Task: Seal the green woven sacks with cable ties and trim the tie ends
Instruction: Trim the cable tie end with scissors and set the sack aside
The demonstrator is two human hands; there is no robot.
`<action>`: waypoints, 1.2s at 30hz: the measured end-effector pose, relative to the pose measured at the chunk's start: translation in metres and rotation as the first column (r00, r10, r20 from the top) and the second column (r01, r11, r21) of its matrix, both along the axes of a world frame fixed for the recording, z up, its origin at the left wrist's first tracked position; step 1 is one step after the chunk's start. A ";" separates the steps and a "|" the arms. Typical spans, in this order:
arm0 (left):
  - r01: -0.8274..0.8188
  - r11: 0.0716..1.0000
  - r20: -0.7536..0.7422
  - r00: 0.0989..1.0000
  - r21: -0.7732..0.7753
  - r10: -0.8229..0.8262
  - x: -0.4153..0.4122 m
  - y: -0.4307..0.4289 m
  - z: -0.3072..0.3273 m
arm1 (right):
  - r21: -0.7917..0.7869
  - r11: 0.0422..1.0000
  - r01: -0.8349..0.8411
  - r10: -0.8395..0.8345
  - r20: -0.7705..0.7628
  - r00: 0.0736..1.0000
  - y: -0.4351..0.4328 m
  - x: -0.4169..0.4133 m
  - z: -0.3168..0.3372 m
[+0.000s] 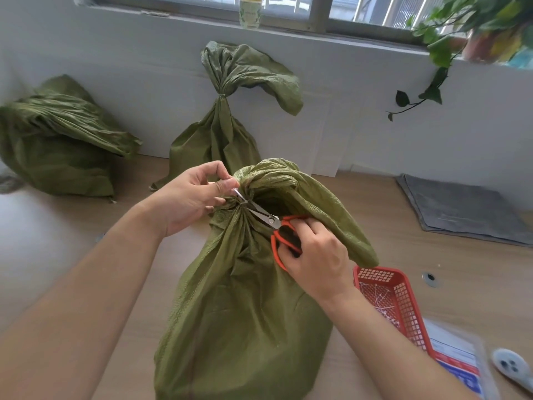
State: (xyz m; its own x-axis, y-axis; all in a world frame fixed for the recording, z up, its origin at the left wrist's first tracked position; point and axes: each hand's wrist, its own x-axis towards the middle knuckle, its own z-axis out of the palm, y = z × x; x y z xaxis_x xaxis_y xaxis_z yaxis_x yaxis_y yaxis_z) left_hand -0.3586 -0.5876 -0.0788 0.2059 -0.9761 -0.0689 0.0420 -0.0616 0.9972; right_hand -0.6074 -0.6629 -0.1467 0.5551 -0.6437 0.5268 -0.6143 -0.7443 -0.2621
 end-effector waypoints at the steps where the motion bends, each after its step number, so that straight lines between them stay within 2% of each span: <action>1: 0.001 1.000 0.004 1.000 -0.002 -0.001 -0.001 0.000 0.000 | 0.004 1.000 0.002 -0.002 -0.003 1.000 0.000 0.000 0.000; 15: 0.006 1.000 0.104 0.995 -0.007 -0.005 -0.014 0.008 0.006 | -0.045 0.999 0.013 -0.015 -0.039 0.999 0.006 0.000 0.006; 20: -0.021 1.000 0.105 0.994 -0.009 0.022 -0.018 0.009 0.007 | -0.066 0.998 0.010 -0.012 -0.041 0.999 0.009 -0.004 0.008; 30: -0.085 0.996 0.083 0.993 -0.024 0.086 -0.022 0.011 0.007 | 0.003 1.000 -0.019 0.019 0.020 1.000 0.013 -0.008 0.008; 36: -0.096 0.995 0.055 0.994 -0.014 0.096 -0.022 0.010 0.002 | -0.004 1.000 0.006 -0.006 -0.007 1.000 0.014 -0.010 0.008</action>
